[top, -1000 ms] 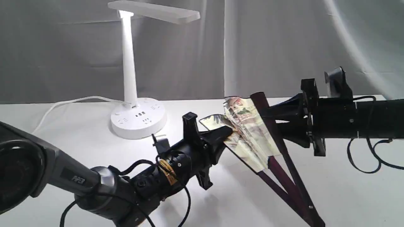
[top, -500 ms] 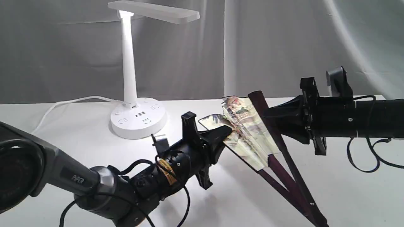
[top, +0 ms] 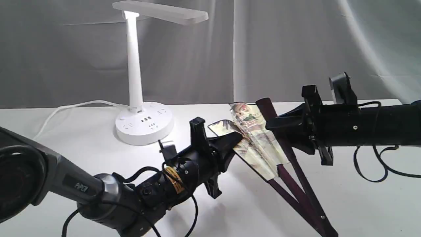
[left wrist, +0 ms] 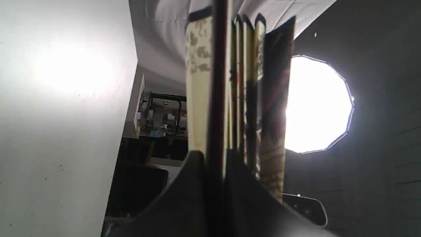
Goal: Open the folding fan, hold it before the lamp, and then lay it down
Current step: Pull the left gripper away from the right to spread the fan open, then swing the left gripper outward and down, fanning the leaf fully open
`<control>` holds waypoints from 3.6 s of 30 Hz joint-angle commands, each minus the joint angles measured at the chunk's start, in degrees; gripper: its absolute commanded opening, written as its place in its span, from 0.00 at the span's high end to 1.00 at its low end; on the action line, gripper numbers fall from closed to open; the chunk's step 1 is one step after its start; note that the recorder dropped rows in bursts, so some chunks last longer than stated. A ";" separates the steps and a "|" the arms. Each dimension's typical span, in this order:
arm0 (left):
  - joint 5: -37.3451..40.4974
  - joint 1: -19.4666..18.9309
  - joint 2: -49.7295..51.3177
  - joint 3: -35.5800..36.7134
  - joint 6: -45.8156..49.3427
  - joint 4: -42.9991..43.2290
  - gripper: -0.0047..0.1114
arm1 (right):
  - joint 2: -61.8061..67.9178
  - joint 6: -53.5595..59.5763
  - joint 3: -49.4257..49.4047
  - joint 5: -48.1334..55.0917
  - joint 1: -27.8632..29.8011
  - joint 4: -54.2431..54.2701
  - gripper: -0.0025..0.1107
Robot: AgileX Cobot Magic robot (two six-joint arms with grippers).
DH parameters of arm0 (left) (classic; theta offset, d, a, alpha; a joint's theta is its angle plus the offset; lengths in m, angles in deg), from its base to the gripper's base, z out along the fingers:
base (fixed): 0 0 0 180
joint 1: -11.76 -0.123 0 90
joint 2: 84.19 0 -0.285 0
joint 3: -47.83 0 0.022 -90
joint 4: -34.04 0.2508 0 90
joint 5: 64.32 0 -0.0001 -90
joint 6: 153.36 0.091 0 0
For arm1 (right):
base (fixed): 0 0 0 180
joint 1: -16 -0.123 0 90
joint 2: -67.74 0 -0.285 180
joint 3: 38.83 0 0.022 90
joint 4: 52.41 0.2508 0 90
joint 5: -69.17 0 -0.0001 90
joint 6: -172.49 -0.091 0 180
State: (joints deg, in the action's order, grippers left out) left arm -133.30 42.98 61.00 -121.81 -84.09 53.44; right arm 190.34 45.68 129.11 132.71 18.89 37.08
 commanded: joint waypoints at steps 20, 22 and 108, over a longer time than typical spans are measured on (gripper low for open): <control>-0.98 -0.06 -0.22 -0.11 -0.17 1.03 0.96 | -0.38 0.93 -0.01 -2.77 -0.13 -3.32 0.98; -0.98 -0.06 -0.22 -0.11 0.21 -0.52 0.96 | -0.38 0.82 -0.01 -2.77 -0.13 -2.48 0.98; -0.98 -0.33 -34.75 32.20 28.16 -29.88 0.96 | -0.38 0.14 -0.01 -3.36 14.99 10.46 0.98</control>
State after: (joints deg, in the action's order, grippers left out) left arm -130.34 42.96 27.53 -89.81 -55.22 27.21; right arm 190.16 43.30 129.11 131.53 32.55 49.13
